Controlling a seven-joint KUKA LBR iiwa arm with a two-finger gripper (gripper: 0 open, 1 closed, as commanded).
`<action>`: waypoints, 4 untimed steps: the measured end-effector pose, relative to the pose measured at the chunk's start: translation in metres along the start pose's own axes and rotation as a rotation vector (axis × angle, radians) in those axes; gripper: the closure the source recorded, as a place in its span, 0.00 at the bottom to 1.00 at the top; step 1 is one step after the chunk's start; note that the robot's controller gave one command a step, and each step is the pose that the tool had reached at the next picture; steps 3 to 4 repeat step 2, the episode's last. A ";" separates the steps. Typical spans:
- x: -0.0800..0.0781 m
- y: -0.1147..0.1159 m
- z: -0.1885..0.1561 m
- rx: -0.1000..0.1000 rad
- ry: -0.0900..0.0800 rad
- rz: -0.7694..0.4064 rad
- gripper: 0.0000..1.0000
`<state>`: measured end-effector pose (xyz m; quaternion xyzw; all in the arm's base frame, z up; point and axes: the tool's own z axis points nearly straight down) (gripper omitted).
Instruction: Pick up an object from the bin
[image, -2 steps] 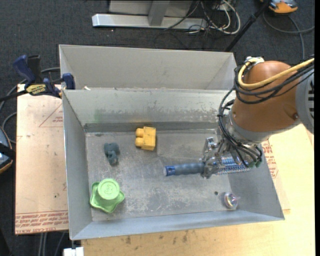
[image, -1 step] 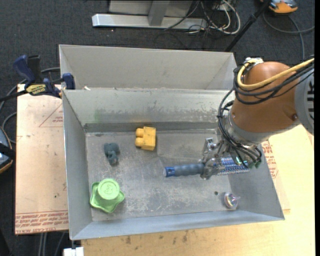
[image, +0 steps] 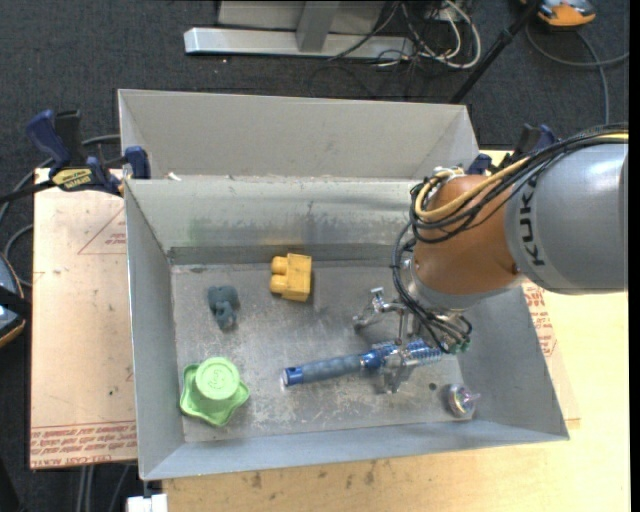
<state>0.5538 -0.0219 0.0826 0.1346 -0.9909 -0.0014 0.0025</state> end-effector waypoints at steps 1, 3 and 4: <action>-0.001 -0.001 -0.004 0.002 -0.005 0.001 1.00; -0.022 0.006 -0.129 0.006 -0.015 -0.023 1.00; -0.022 0.006 -0.129 0.006 -0.015 -0.023 1.00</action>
Offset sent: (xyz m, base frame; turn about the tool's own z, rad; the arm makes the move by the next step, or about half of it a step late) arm 0.0000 0.0000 0.0000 0.0000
